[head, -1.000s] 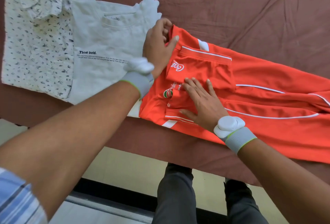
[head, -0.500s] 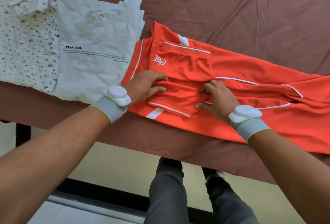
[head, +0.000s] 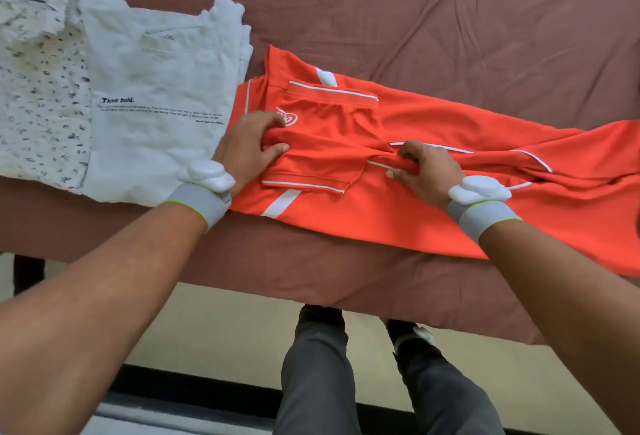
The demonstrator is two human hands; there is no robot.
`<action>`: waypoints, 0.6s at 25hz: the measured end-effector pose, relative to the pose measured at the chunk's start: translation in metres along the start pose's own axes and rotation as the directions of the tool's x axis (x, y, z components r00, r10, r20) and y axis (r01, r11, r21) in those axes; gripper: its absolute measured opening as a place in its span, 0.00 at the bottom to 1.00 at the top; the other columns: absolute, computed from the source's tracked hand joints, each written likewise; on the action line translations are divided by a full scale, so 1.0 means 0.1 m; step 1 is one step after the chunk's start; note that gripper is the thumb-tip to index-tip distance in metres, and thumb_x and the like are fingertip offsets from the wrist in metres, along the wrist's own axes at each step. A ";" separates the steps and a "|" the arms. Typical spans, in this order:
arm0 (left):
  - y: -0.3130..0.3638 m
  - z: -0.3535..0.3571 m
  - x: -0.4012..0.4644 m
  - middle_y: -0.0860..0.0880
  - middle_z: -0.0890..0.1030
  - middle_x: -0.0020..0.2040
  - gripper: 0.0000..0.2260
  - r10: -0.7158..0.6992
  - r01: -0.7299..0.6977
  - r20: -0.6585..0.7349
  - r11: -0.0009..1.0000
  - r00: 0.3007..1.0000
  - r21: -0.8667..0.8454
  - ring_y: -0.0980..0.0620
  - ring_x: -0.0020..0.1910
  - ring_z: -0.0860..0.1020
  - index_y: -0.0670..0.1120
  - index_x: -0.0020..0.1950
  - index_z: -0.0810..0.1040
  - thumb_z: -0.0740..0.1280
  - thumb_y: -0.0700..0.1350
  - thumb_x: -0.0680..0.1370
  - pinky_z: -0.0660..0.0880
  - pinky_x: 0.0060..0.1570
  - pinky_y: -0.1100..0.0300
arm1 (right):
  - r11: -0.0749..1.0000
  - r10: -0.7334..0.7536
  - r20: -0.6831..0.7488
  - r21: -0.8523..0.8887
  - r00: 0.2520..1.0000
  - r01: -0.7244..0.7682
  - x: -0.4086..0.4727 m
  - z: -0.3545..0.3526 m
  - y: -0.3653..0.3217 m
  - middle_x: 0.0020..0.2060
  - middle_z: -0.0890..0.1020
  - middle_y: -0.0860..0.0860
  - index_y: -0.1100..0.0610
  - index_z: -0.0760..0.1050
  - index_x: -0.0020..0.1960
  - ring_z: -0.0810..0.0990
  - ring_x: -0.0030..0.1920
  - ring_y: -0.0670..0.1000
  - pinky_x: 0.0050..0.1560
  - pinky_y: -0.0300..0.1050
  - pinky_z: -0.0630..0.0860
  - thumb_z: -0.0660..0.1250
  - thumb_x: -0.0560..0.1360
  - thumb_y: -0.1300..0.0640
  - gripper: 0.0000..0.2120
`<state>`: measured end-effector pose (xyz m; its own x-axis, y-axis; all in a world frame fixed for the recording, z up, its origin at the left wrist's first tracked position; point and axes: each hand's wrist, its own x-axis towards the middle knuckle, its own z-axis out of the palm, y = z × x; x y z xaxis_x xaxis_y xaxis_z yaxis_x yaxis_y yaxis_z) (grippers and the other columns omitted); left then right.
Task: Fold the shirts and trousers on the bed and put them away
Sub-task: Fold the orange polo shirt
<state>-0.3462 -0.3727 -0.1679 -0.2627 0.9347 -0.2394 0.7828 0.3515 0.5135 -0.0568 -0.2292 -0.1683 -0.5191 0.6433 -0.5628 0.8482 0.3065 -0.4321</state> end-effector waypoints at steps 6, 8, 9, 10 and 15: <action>1.13 0.65 -0.03 0.43 0.76 0.64 0.23 0.404 -0.410 0.088 0.908 0.911 0.079 0.41 0.63 0.72 0.44 0.67 0.74 0.65 0.50 0.74 0.68 0.64 0.47 | 0.976 0.124 0.043 -0.184 0.991 -0.114 -0.37 -0.35 0.61 0.58 0.81 0.50 0.50 0.74 0.62 0.77 0.61 0.56 0.57 0.49 0.67 0.71 0.69 0.37 0.27; 1.70 1.06 0.04 0.43 0.75 0.66 0.24 0.441 -0.453 0.191 0.891 0.877 0.022 0.41 0.65 0.71 0.44 0.68 0.73 0.69 0.49 0.74 0.68 0.66 0.46 | 0.954 0.173 0.036 -0.252 0.984 -0.159 -0.49 -0.52 0.97 0.60 0.80 0.49 0.48 0.74 0.63 0.76 0.62 0.55 0.61 0.50 0.63 0.70 0.68 0.35 0.29; 1.91 1.20 0.10 0.43 0.75 0.67 0.25 0.422 -0.435 0.230 0.900 0.877 0.010 0.41 0.66 0.71 0.43 0.69 0.72 0.70 0.49 0.74 0.68 0.67 0.46 | 0.943 0.186 0.032 -0.288 0.982 -0.169 -0.53 -0.59 1.11 0.59 0.80 0.48 0.48 0.73 0.63 0.76 0.62 0.54 0.61 0.50 0.61 0.70 0.68 0.34 0.29; 2.08 1.30 0.17 0.43 0.74 0.68 0.25 0.392 -0.407 0.256 0.913 0.883 0.007 0.41 0.67 0.70 0.43 0.70 0.71 0.70 0.49 0.75 0.67 0.68 0.46 | 0.928 0.189 0.026 -0.330 0.982 -0.170 -0.56 -0.65 1.23 0.58 0.81 0.48 0.47 0.74 0.62 0.76 0.61 0.54 0.61 0.50 0.60 0.70 0.68 0.35 0.28; 2.76 1.71 0.38 0.45 0.76 0.64 0.23 0.321 -0.343 0.313 0.939 0.894 0.015 0.43 0.64 0.71 0.45 0.71 0.71 0.68 0.51 0.78 0.67 0.64 0.49 | 0.877 0.182 0.006 -0.452 0.983 -0.160 -0.76 -0.98 1.91 0.54 0.82 0.51 0.48 0.75 0.60 0.78 0.58 0.54 0.61 0.54 0.58 0.72 0.68 0.37 0.25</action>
<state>-0.0435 -0.2495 -0.1760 0.1933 0.9318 -0.3072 0.8336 0.0092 0.5523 0.1551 -0.1500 -0.1391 -0.3563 0.6845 -0.6360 0.8751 0.4831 0.0296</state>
